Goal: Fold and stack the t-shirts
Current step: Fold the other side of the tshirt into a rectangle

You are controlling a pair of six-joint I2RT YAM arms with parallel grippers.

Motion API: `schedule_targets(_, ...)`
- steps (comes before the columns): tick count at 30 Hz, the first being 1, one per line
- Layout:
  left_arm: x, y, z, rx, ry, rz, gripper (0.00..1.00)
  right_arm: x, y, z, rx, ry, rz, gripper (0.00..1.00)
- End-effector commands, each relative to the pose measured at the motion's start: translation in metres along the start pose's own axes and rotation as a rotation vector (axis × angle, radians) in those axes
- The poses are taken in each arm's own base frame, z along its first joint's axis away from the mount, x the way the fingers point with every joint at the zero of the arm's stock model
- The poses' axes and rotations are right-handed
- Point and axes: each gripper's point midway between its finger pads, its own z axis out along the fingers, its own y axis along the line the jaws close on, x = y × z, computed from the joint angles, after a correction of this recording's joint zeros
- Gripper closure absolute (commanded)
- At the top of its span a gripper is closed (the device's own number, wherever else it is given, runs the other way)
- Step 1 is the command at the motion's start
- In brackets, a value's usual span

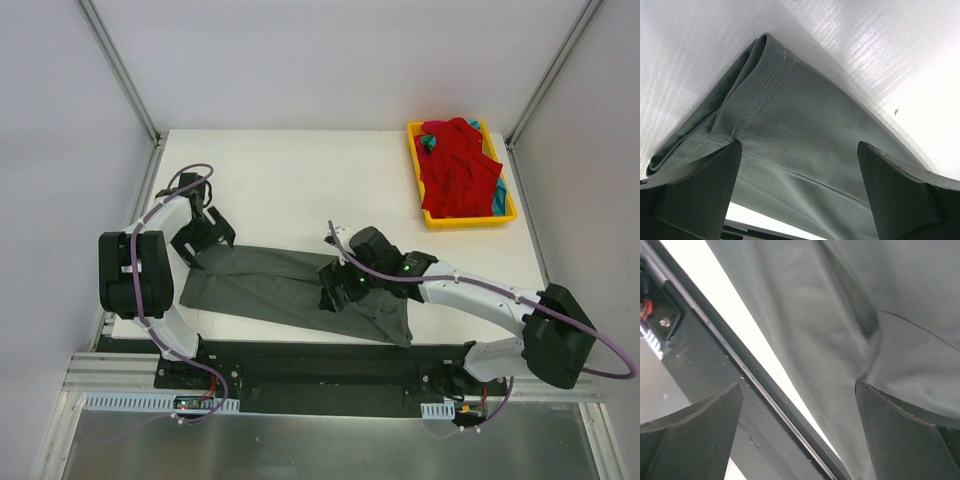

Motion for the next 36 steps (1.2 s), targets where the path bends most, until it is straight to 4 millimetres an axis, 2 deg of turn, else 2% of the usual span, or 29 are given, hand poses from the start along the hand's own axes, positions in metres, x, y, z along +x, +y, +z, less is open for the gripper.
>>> schedule_targets(1, 0.002, 0.01, 0.002, -0.033, -0.004, 0.033, 0.01, -0.017, 0.034, 0.015, -0.119, 0.024, -0.039, 0.03)
schedule_targets(5, 0.001, 0.014, 0.002, -0.041, -0.012, 0.047, 0.01, -0.016, 0.017, 0.035, -0.033, 0.083, -0.041, 0.03)
schedule_targets(7, 0.002, 0.015, 0.003, -0.047, -0.012, 0.05, 0.01, -0.011, -0.002, 0.039, 0.067, 0.137, -0.038, 0.03)
schedule_targets(10, 0.001, 0.016, 0.004, -0.051, -0.014, 0.052, 0.01, -0.01, -0.017, 0.041, 0.15, 0.159, -0.046, 0.04)
schedule_targets(15, 0.001, 0.017, 0.006, -0.06, -0.013, 0.055, 0.01, -0.004, -0.029, 0.043, 0.204, 0.192, -0.067, 0.04)
schedule_targets(22, 0.001, 0.018, 0.007, -0.065, -0.011, 0.059, 0.01, 0.017, -0.036, 0.043, 0.217, 0.279, -0.06, 0.01)
schedule_targets(28, 0.0, 0.016, 0.007, -0.06, -0.012, 0.058, 0.01, 0.021, -0.031, 0.037, 0.201, 0.286, -0.042, 0.22)
schedule_targets(31, -0.001, 0.015, 0.006, -0.057, -0.016, 0.058, 0.01, 0.018, -0.033, 0.035, 0.217, 0.27, -0.038, 0.45)
schedule_targets(33, 0.0, 0.015, 0.006, -0.058, -0.012, 0.06, 0.01, 0.013, -0.035, 0.033, 0.25, 0.25, -0.019, 0.73)
schedule_targets(36, -0.002, 0.014, 0.005, -0.053, -0.015, 0.059, 0.01, 0.009, -0.04, 0.03, 0.287, 0.245, -0.02, 0.93)
